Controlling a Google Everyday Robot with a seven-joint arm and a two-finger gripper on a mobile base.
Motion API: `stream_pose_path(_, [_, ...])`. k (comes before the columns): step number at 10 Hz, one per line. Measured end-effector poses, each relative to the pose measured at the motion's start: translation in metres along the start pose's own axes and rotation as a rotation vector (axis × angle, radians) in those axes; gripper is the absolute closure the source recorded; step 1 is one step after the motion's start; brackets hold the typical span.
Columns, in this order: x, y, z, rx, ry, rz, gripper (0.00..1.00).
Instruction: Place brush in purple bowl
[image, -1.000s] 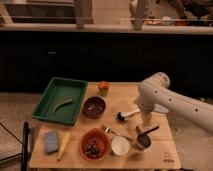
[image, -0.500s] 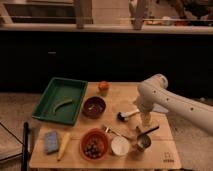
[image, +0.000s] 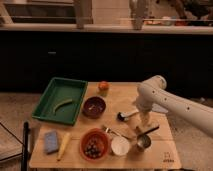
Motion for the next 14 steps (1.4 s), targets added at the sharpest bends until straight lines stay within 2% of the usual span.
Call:
stream_pose_path(6, [0.003, -0.004, 0.026, -0.013, -0.013, -0.012, 0.20])
stream_pose_path(11, [0.002, -0.011, 0.016, 0.019, -0.009, -0.033, 0.20])
stream_pose_path(14, [-0.001, -0.025, 0.016, 0.040, -0.014, -0.066, 0.20])
